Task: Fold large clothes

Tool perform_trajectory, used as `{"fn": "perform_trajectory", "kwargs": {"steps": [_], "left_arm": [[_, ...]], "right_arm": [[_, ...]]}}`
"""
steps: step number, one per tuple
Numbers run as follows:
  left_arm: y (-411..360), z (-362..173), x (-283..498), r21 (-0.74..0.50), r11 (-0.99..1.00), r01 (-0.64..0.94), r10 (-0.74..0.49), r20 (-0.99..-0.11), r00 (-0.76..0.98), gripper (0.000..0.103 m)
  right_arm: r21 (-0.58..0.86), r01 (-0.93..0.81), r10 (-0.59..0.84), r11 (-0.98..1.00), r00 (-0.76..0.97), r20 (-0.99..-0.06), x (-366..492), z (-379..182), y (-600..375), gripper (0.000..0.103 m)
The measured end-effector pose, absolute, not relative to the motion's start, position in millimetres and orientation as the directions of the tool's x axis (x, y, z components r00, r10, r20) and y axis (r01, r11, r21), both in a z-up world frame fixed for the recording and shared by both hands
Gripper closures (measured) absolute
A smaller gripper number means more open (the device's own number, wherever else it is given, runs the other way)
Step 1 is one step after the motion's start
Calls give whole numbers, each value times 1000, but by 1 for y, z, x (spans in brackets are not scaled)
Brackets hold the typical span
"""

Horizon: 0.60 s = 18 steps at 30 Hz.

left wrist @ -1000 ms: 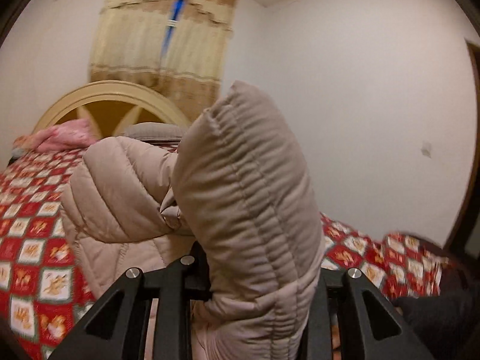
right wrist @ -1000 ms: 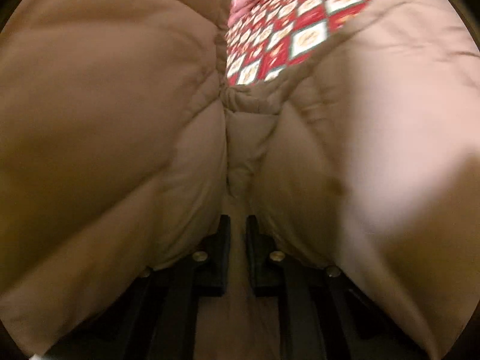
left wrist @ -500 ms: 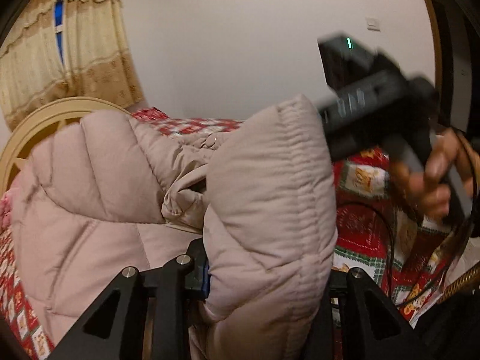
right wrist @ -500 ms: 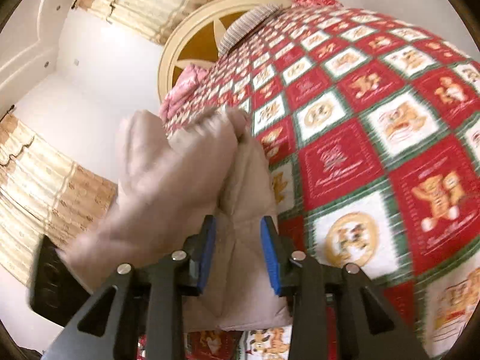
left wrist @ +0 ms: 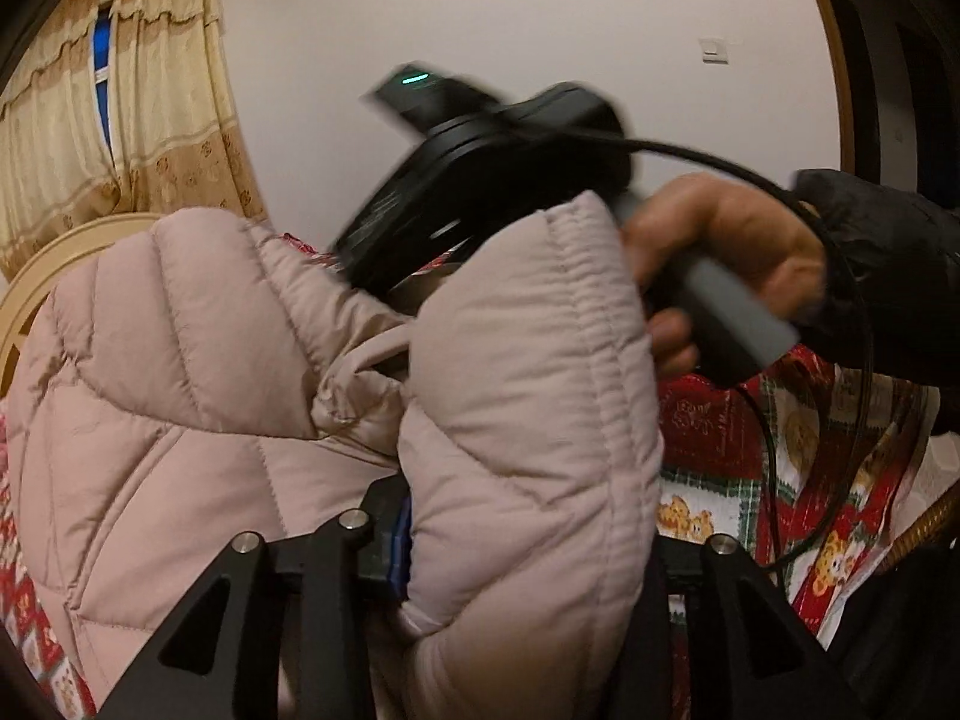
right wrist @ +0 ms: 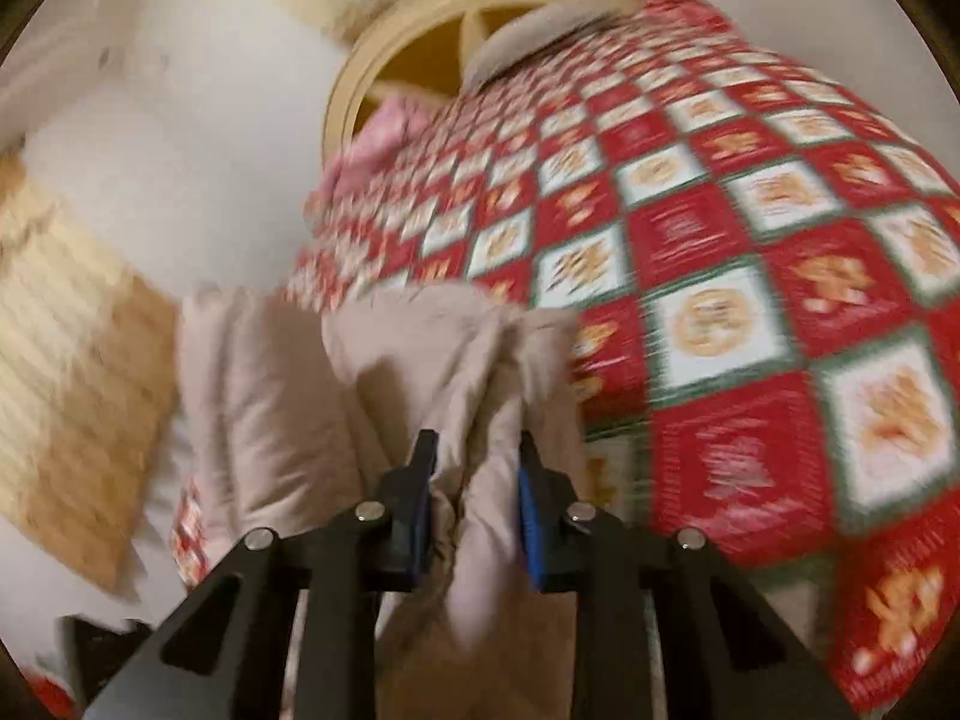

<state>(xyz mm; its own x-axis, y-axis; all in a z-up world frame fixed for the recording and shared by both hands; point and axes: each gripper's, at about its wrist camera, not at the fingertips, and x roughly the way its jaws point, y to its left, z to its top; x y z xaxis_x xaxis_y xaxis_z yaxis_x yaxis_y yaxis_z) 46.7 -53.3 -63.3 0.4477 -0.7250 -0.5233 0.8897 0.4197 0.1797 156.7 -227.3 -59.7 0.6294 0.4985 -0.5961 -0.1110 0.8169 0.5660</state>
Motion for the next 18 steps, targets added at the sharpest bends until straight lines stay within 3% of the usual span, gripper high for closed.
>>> {"fn": "perform_trajectory", "kwargs": {"steps": [3,5,10,13,18], "left_arm": [[-48,-62,49,154,395,905,-743,-526,414,56],[-46,-57,60,75,366,928,-765,-543,346,55],[-61,-60,80,-80,315,946,-778,-592,209,50],[-78,-68,85,-130,262,956,-784,-606,133,41],[-85,-80,96,-205,215,955,-785,-618,44,39]], "right_arm": [[581,-242,594,777,585,-552,164,-64,-195,78],[617,-305,661,726,556,-503,168,-70,-186,78],[804,-226,773,550,502,-388,188,-137,-214,89],[846,-198,795,496,495,-350,187,-150,-226,90],[923,-149,835,354,494,-240,182,-170,-249,89]]}}
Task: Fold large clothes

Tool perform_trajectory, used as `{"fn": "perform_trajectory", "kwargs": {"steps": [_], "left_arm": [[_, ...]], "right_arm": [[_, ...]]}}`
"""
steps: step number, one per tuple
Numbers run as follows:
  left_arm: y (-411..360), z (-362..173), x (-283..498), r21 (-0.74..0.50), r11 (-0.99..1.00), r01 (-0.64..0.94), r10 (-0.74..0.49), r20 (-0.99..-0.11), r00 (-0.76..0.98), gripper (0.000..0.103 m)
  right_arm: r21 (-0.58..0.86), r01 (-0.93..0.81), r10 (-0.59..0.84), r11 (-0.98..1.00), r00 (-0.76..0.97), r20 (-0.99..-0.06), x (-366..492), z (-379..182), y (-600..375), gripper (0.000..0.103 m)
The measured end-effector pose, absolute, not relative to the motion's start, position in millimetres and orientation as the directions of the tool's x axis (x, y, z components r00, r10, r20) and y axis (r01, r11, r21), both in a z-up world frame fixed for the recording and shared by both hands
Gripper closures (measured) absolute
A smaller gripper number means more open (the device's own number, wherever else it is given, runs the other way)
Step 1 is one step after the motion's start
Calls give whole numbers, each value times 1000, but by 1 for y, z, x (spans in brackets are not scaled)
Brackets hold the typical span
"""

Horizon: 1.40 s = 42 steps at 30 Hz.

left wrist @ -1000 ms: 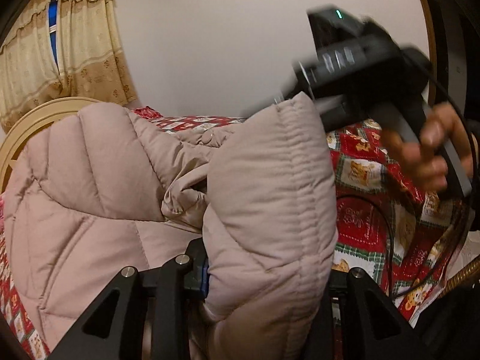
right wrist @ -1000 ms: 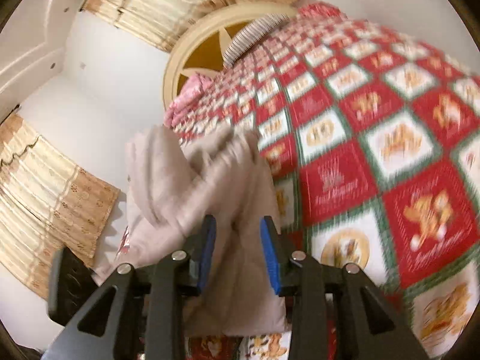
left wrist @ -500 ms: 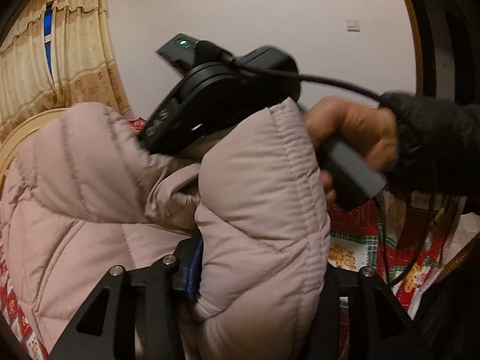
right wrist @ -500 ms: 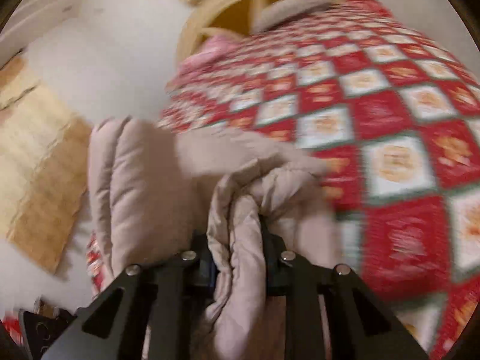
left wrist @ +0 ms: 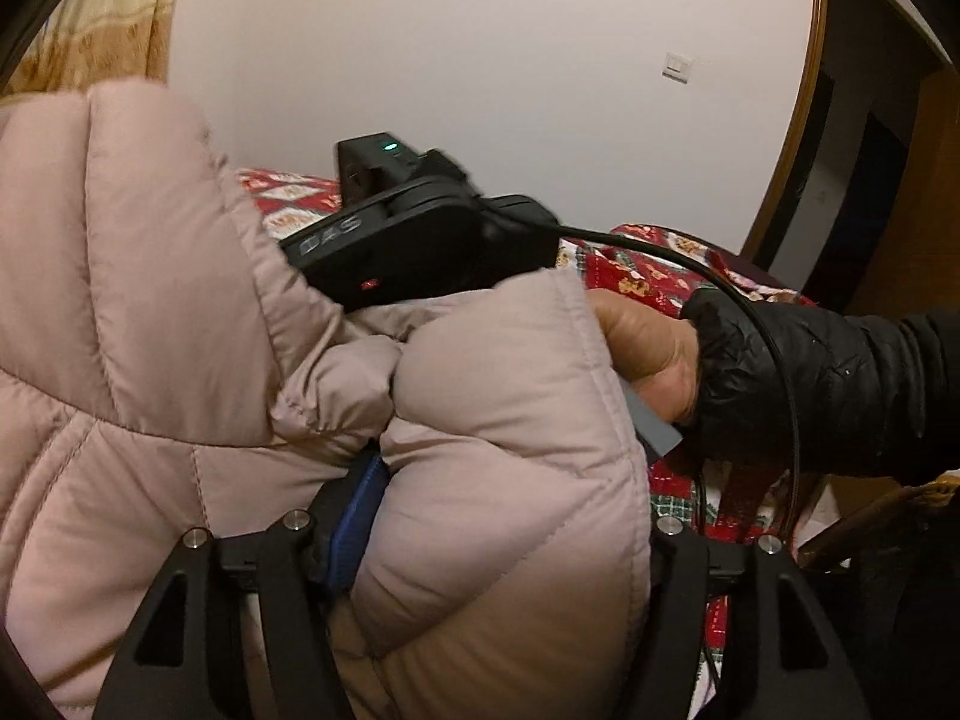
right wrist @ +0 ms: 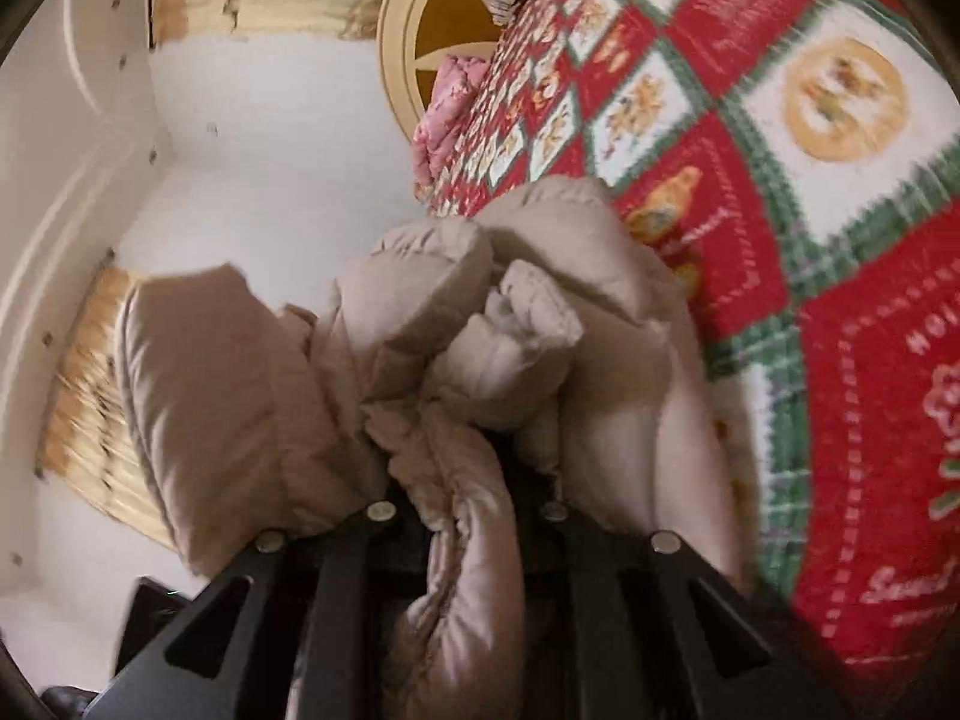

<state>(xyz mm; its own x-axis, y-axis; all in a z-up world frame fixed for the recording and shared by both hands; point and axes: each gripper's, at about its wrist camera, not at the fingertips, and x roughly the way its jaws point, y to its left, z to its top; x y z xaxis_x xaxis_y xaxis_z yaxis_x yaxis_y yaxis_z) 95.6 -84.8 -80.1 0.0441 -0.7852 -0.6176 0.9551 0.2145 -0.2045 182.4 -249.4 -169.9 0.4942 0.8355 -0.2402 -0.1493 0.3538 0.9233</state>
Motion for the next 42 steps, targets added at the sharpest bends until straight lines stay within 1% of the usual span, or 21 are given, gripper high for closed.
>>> {"fn": "perform_trajectory", "kwargs": {"steps": [2,3,5,6,7,8,10,11,14,15,17,18,19,20,21,24,28,33,35,38,42], "left_arm": [[-82,-84,93,-194,214,957,-784,-619,50,39],[-82,-84,91,-186,216,959,-782,-620,56,38],[-85,-84,87,-172,221,960,-780,-623,68,38],[-86,-83,86,-167,222,961,-779,-623,72,38],[-86,-83,82,-161,223,961,-780,-621,77,38],[-84,-84,79,-156,224,962,-781,-619,81,38],[-84,-83,76,-147,224,963,-783,-615,88,38],[-85,-82,74,-142,225,964,-783,-615,92,38],[-84,-84,69,-123,230,965,-781,-616,107,38],[-84,-84,66,-117,232,966,-779,-617,112,38],[-84,-87,64,-107,236,966,-776,-618,121,38],[-85,-88,62,-99,238,966,-775,-619,128,38],[-85,-88,61,-94,240,966,-774,-620,132,38],[-85,-90,60,-91,243,966,-773,-619,136,38],[-85,-89,60,-90,244,965,-774,-617,138,38],[-87,-91,63,-96,241,966,-775,-617,132,38],[-91,-93,58,-73,236,969,-768,-625,140,38],[-96,-94,35,58,284,957,-717,-650,253,38],[-92,-92,26,69,308,949,-710,-648,278,38],[-65,-76,22,-52,319,946,-770,-597,227,38],[-6,-40,37,-221,387,895,-847,-468,251,38]], "right_arm": [[920,-139,824,366,508,-251,175,-168,-257,85],[909,-128,807,396,521,-278,170,-164,-261,78],[855,-125,757,504,541,-367,153,-145,-264,55],[809,-132,720,572,553,-419,144,-134,-266,34],[744,-147,669,652,573,-473,134,-119,-267,19],[656,-155,596,739,606,-528,124,-103,-268,17],[529,-178,496,830,669,-553,107,-74,-273,17],[505,-192,478,841,701,-529,99,-58,-276,17],[549,-315,571,774,721,-393,87,-16,-275,17],[555,-342,598,758,704,-383,90,-11,-270,15],[521,-361,603,774,670,-432,111,-5,-244,15],[472,-366,581,802,660,-475,119,-5,-229,21],[404,-371,544,836,654,-525,128,-7,-214,46],[349,-382,517,856,645,-564,131,-11,-202,60],[317,-393,504,863,629,-593,136,-14,-192,66],[217,-384,425,898,622,-658,145,-31,-180,66],[277,-319,414,906,540,-733,161,-67,-192,65],[235,-284,364,930,605,-709,141,-93,-185,64],[255,-267,369,929,632,-682,133,-100,-189,64],[327,-245,405,913,646,-647,126,-106,-198,64],[366,-243,432,898,642,-633,127,-109,-201,64]]}}
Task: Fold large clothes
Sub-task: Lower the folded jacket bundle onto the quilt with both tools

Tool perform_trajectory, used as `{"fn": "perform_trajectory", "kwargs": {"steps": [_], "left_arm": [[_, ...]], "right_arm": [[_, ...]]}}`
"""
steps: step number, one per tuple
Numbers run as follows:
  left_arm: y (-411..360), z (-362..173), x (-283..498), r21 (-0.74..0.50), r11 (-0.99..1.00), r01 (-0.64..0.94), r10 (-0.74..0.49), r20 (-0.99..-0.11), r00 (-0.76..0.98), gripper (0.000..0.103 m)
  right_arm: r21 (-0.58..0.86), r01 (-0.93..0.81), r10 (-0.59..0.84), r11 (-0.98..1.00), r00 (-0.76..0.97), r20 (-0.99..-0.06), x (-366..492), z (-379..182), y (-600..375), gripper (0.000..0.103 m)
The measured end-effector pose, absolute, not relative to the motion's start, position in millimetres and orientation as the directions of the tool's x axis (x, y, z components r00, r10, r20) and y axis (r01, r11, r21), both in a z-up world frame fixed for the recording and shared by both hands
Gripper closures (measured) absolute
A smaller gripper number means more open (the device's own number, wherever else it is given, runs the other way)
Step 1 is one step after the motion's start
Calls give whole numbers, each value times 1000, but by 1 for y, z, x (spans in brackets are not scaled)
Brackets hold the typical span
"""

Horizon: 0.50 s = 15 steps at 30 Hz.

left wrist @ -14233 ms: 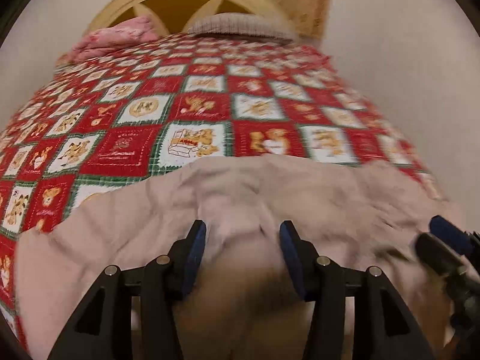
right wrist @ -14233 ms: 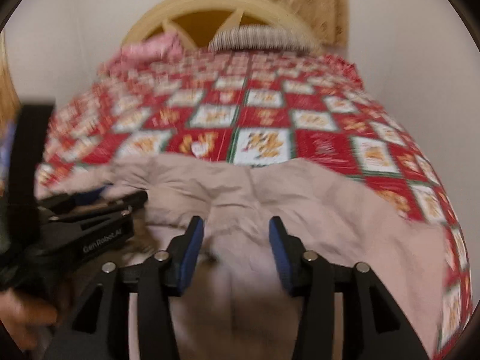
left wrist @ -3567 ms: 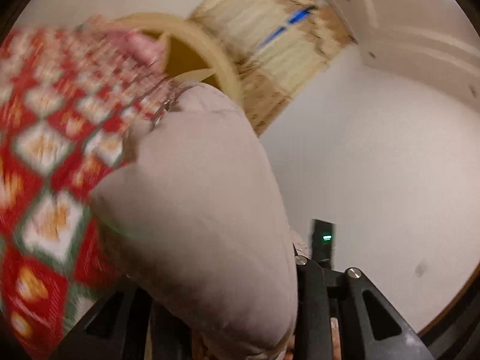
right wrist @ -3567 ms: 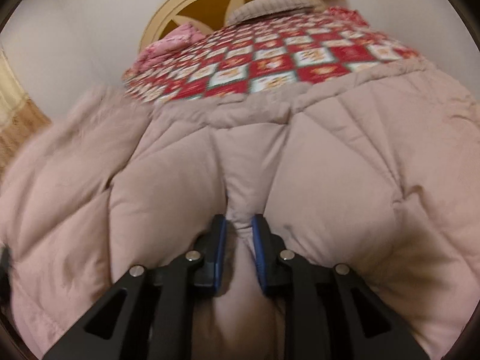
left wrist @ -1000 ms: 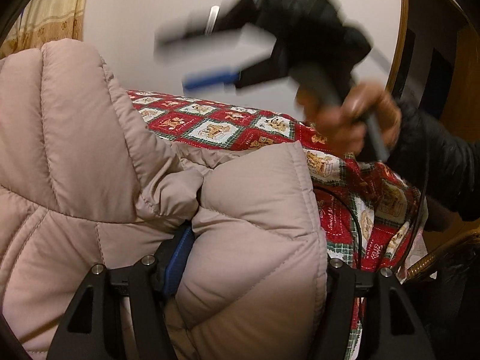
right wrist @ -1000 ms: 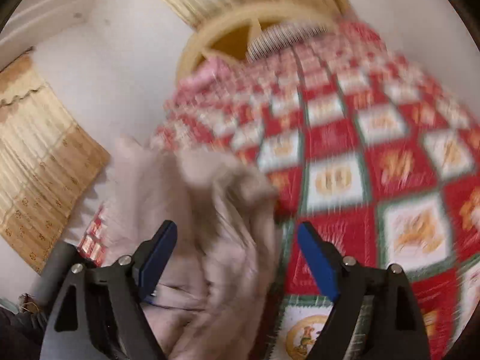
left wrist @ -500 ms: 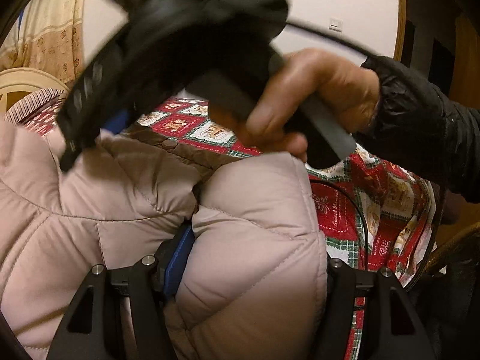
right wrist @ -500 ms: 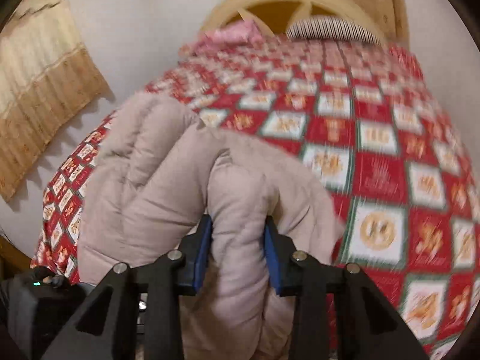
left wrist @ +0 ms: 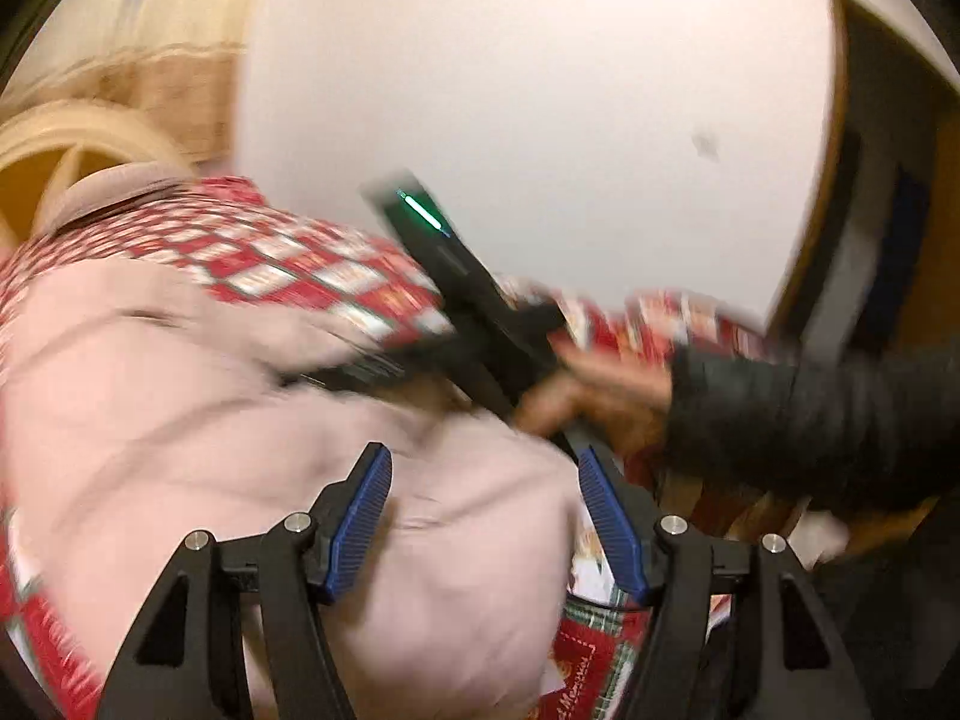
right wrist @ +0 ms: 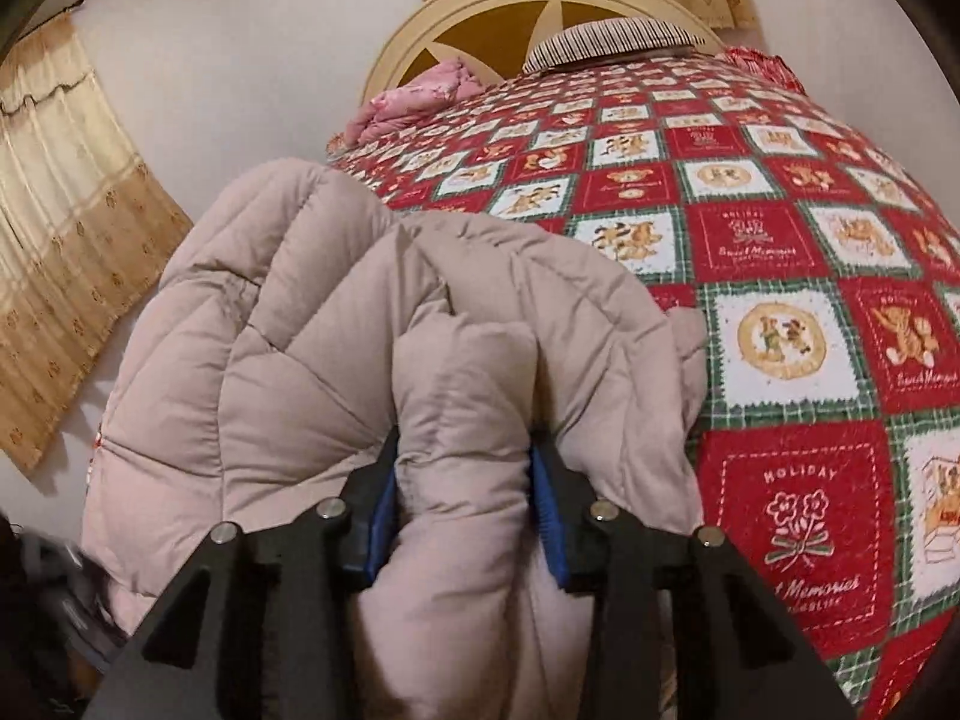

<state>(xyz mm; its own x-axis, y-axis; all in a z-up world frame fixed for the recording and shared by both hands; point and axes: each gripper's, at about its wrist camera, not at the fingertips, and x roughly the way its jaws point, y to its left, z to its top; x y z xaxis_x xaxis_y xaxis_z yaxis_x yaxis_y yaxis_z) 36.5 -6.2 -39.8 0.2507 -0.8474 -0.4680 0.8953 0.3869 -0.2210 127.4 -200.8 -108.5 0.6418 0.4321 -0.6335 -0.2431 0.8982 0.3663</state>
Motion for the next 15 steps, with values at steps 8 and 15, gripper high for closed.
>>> {"fn": "perform_trajectory", "kwargs": {"steps": [8,15], "left_arm": [[33,-11,143,-223,874,432,-477,-566,672,38],[-10,-49,168,-62,972,227,-211,-655,725,15]], "right_arm": [[377,-212,415,901,674,-612,121,-110,-201,64],[386,-180,395,905,692,-604,114,-111,-204,64]]}}
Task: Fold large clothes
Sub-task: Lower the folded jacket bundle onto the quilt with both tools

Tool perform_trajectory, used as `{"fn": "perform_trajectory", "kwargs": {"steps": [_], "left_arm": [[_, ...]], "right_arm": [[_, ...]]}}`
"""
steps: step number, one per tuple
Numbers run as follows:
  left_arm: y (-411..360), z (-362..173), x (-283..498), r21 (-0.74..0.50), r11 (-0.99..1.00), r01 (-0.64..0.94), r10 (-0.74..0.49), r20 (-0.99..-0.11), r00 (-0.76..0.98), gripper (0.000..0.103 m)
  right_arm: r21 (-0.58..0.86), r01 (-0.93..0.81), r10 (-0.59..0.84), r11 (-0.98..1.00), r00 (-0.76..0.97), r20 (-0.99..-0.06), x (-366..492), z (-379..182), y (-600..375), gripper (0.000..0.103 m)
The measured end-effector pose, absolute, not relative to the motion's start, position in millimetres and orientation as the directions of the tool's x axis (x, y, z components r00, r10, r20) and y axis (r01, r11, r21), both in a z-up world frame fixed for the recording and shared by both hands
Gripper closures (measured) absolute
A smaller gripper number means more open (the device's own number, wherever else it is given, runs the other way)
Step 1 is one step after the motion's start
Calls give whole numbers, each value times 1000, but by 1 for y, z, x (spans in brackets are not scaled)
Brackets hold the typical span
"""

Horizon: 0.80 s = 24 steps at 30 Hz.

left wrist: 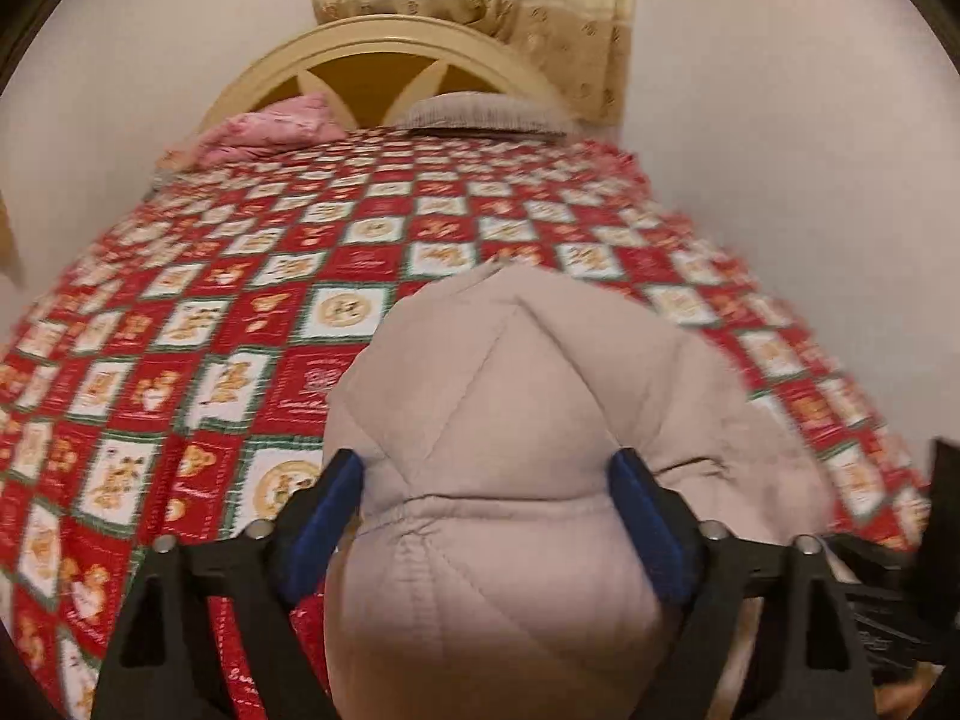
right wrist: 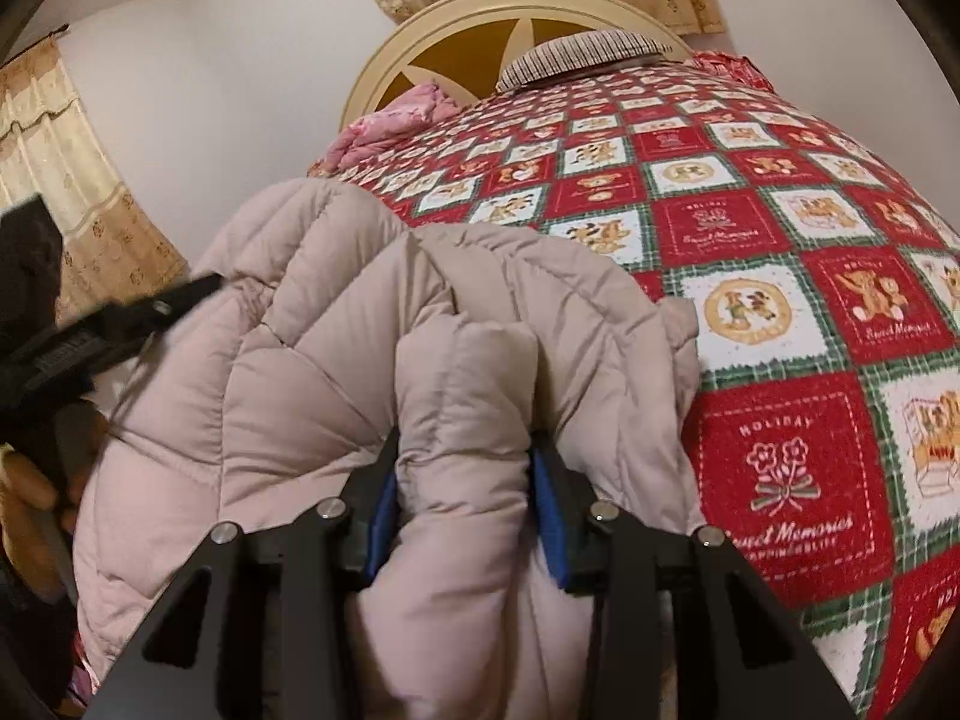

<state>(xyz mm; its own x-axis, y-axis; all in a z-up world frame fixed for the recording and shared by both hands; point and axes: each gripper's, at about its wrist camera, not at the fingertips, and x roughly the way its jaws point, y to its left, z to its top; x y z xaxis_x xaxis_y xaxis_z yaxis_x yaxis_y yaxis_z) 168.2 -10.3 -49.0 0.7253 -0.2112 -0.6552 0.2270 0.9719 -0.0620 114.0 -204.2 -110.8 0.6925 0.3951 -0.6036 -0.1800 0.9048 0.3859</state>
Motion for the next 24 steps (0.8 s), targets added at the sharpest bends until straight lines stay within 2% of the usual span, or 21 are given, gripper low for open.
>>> {"fn": "perform_trajectory", "kwargs": {"steps": [9,14,18,20,22,24], "left_arm": [[-17,-68,173,53,978,200,-113,-674,730,10],[-23,-70,172,92,976,195,-83,-675,733,10],[-24,-70,173,95,977,191,-76,-681,728,10],[-25,-70,173,102,977,188,-70,-682,728,10],[-25,-70,173,101,977,188,-69,-682,728,10],[-25,-70,173,97,977,189,-72,-685,725,10]], "right_arm": [[419,-144,391,897,702,-596,111,-109,-212,64],[303,-160,331,940,645,-688,111,-76,-216,62],[220,-143,256,965,702,-665,108,-25,-221,59],[242,-169,288,956,704,-649,117,-6,-215,59],[268,-195,327,943,676,-660,133,-5,-201,56],[208,-183,277,961,643,-714,150,-18,-182,55]]}}
